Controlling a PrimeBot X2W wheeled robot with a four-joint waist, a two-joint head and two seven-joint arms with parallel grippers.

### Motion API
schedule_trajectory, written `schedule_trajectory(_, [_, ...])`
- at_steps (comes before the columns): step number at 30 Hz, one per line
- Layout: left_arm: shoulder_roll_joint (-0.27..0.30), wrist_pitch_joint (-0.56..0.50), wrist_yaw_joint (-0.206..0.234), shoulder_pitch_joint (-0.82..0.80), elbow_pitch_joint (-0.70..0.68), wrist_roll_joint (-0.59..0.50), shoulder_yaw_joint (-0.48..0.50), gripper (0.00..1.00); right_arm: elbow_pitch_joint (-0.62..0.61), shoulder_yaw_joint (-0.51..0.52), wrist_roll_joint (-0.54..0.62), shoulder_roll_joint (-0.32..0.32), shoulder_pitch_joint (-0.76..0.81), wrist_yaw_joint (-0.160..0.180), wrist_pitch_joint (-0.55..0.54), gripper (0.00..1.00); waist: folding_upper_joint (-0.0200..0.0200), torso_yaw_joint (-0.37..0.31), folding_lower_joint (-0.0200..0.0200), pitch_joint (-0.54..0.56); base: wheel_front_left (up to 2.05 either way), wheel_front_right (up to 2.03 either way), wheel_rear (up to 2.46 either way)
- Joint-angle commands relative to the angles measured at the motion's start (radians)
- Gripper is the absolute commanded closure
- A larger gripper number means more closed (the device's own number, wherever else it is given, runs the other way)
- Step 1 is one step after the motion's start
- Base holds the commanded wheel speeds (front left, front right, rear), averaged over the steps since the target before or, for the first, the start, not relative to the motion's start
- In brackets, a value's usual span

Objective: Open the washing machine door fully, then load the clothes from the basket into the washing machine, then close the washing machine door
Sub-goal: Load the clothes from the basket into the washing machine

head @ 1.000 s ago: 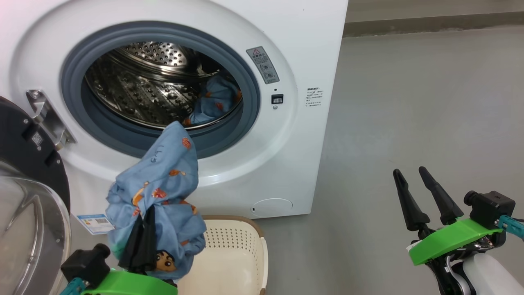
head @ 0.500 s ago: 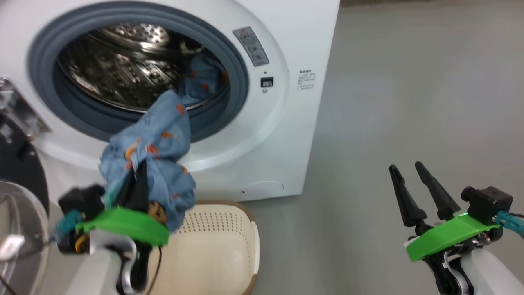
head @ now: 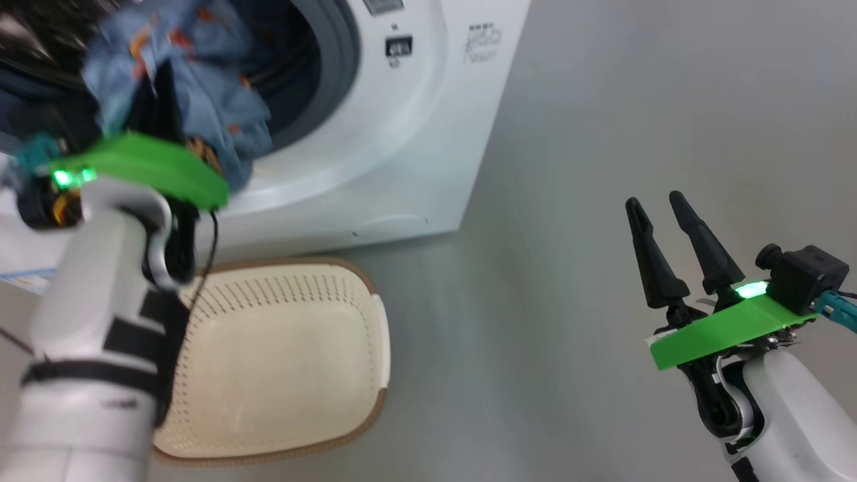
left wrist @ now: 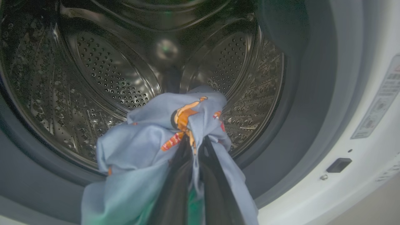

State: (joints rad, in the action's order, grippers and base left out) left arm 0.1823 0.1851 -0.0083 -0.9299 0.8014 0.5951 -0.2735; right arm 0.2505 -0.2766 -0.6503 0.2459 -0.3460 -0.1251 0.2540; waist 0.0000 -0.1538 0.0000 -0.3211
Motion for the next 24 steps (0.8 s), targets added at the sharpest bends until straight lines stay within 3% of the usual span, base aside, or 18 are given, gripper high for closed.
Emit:
schedule_trajectory(1, [0.036,0.012,-0.004,-0.073,0.011,-0.023,0.021,1.00,-0.025,-0.008,0.000,0.000,-0.012,-0.006,0.008,0.00,0.0000,-0.068,0.0000,-0.126,0.00,0.00,0.00])
schedule_trajectory(13, [0.099,0.061,-0.004,-0.395,0.226,-0.065,0.024,1.00,-0.056,0.010,0.001,-0.040,-0.049,-0.006,0.008,0.00,0.0000,-0.167,0.0000,-0.317,0.00,0.00,0.00])
schedule_trajectory(16, [0.107,0.074,0.005,-0.442,0.207,-0.088,0.031,1.00,-0.059,0.010,0.001,-0.048,-0.054,-0.006,0.008,0.00,0.0000,-0.174,0.0000,-0.340,0.00,0.00,0.00])
schedule_trajectory(24, [0.120,0.076,0.054,-0.436,-0.032,-0.178,0.164,1.00,-0.062,0.007,0.001,-0.061,-0.067,-0.006,0.008,0.00,0.0000,-0.183,0.0000,-0.365,0.00,0.00,0.00])
